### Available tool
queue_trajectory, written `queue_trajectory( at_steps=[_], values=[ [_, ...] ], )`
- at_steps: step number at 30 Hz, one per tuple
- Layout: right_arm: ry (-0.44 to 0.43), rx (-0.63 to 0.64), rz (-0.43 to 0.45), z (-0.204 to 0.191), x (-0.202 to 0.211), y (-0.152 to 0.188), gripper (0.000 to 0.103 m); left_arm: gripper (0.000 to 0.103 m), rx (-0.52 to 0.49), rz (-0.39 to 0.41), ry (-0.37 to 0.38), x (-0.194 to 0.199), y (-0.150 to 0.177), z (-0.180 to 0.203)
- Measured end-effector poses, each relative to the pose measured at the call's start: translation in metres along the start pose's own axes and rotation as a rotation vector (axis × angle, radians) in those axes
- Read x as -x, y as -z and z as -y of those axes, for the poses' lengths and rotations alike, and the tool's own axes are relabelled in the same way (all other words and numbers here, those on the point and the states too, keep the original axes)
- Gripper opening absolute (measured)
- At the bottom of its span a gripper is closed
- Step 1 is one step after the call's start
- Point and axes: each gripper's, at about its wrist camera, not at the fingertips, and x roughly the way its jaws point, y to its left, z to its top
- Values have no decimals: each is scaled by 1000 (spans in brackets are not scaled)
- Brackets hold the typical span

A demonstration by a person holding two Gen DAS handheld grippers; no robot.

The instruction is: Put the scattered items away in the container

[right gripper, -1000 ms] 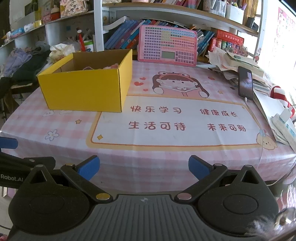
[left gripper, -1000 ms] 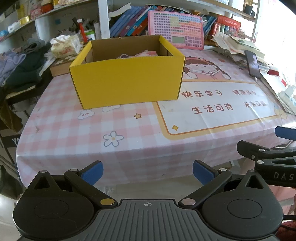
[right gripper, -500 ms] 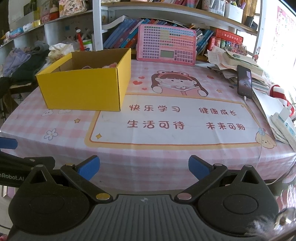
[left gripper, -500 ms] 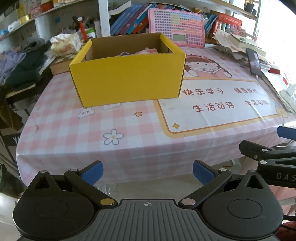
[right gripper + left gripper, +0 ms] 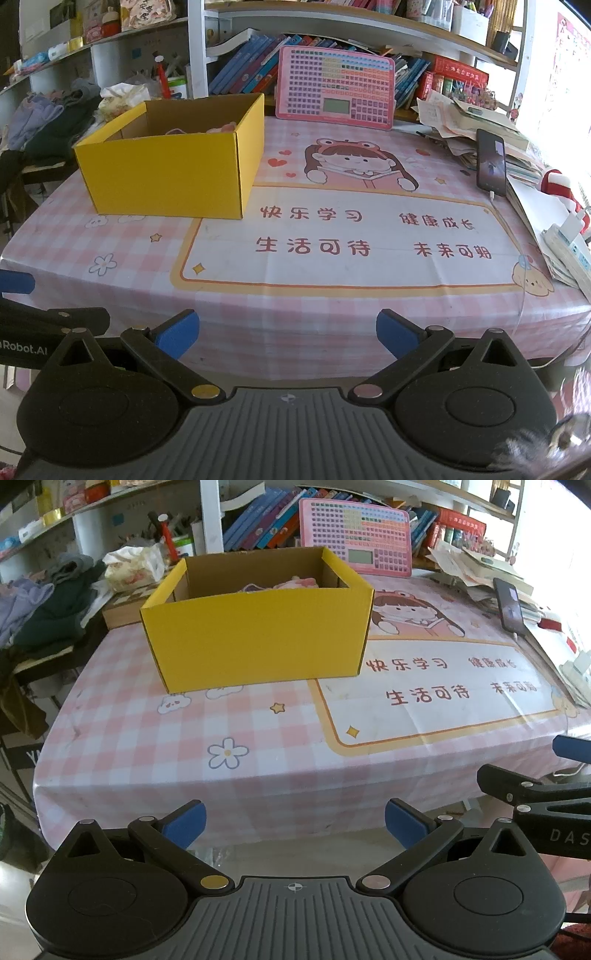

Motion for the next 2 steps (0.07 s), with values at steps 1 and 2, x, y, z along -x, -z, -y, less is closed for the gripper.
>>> queue_trajectory(
  at_steps=[1, 2],
  values=[
    [0, 0, -1, 0, 0, 0, 103, 103, -1, -1, 0, 0, 0, 0],
    [0, -1, -1, 0, -1, 0, 103, 103, -2, -1, 1, -1, -1, 1]
  ],
)
